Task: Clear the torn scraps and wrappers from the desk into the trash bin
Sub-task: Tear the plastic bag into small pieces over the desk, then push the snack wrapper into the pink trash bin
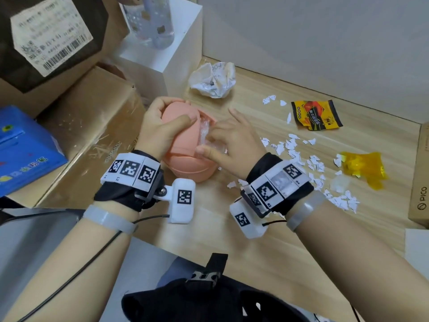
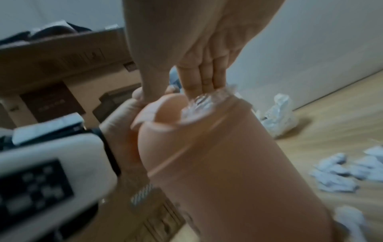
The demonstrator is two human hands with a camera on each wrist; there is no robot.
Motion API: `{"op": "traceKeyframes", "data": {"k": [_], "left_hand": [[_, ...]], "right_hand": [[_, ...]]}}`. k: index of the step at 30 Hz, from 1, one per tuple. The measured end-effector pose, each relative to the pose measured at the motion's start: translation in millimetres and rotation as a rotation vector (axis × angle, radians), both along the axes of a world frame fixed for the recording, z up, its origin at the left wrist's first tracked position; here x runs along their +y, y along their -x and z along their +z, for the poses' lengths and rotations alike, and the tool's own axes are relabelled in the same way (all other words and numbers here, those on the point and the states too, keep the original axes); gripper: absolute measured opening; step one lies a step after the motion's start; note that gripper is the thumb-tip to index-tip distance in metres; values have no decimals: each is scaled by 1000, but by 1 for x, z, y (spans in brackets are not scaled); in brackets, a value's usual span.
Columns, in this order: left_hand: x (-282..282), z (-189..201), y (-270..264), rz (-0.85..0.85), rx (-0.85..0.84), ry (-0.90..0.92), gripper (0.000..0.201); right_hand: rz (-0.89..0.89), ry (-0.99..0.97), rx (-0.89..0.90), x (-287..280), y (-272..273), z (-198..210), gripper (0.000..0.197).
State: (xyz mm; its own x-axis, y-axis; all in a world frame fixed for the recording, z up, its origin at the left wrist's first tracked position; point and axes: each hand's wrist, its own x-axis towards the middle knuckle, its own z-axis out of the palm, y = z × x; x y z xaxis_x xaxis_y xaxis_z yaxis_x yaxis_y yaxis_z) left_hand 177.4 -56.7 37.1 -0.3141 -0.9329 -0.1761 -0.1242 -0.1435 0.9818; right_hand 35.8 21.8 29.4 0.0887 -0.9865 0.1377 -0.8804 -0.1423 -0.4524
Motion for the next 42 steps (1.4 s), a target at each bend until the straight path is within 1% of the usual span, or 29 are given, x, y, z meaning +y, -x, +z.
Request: {"op": "traceKeyframes", "data": {"k": [2, 3, 4, 6, 8, 10, 11, 12, 14, 15, 16, 17, 18, 21, 23, 25, 26, 27, 28, 30, 31, 32, 33, 34, 35, 38, 39, 40, 42], "left_hand": [[-1, 2, 0, -31, -3, -2, 33], [-2, 2, -1, -41, -1, -6, 33], [-4, 3, -2, -42, -1, -6, 35], [-8, 4, -5, -46, -24, 4, 40], [-10, 5, -6, -55, -59, 18, 43], [-12, 6, -6, -40, -86, 56, 43], [-12, 6, -5, -31, -92, 84, 44], [-11, 7, -2, -21, -91, 112, 44], [-10, 10, 4, -8, -84, 165, 41], [-9, 11, 7, -4, -90, 188, 38], [-9, 13, 10, -5, -108, 206, 36], [-8, 13, 13, -10, -138, 224, 33], [-9, 14, 16, -16, -175, 242, 30], [-11, 13, 20, -40, -252, 290, 26], [-15, 13, 24, -51, -261, 323, 28], [-21, 13, 28, -54, -266, 337, 31], [-24, 12, 31, -51, -268, 338, 31], [-27, 11, 34, -44, -269, 338, 31], [-29, 10, 37, -35, -267, 339, 31], [-33, 7, 42, -23, -247, 332, 32], [-34, 6, 43, -18, -232, 325, 32], [-35, 5, 45, -12, -218, 320, 32], [-35, 4, 46, -7, -207, 317, 32], [-35, 4, 46, -3, -201, 317, 31], [-35, 3, 46, -1, -196, 319, 29], [-35, 3, 47, -5, -189, 318, 27], [-34, 3, 47, -9, -188, 316, 28], [-34, 3, 47, -12, -187, 313, 29], [-34, 3, 47, -16, -181, 302, 29]], "right_hand": [[100, -175, 160, 1, -7, -7, 78], [120, -230, 201, 1, -8, -10, 82], [117, -264, 206, -1, -8, -11, 84], [94, -299, 159, -6, -8, -14, 86], [92, -318, 152, -7, -6, -13, 82], [83, -304, 137, -10, -5, -13, 68], [65, -233, 85, -10, -5, -12, 61], [33, -112, 14, -9, -3, -10, 56], [-81, 114, -142, -12, 7, -5, 46], [-149, 146, -209, -16, 15, -3, 39], [-224, 135, -267, -20, 22, -1, 31], [-296, 107, -314, -25, 31, -1, 24], [-369, 58, -358, -31, 41, -4, 23], [-620, -140, -530, -47, 74, -23, 37], [-833, -287, -506, -49, 101, -37, 46], [-1005, -418, -409, -43, 131, -51, 52], [-1068, -454, -376, -38, 146, -58, 52], [-1110, -481, -379, -33, 162, -64, 49], [-1112, -523, -423, -29, 177, -72, 42], [-1009, -655, -567, -21, 194, -84, 24], [-973, -667, -585, -19, 197, -89, 22], [-979, -627, -522, -16, 200, -95, 26], [-1019, -550, -466, -13, 202, -101, 34], [-1052, -509, -404, -12, 201, -105, 42], [-1042, -497, -361, -13, 201, -110, 48], [-924, -621, -242, -15, 197, -115, 64], [-897, -635, -233, -17, 196, -116, 67], [-893, -631, -263, -19, 194, -114, 69], [-909, -600, -363, -18, 191, -110, 67]]}}
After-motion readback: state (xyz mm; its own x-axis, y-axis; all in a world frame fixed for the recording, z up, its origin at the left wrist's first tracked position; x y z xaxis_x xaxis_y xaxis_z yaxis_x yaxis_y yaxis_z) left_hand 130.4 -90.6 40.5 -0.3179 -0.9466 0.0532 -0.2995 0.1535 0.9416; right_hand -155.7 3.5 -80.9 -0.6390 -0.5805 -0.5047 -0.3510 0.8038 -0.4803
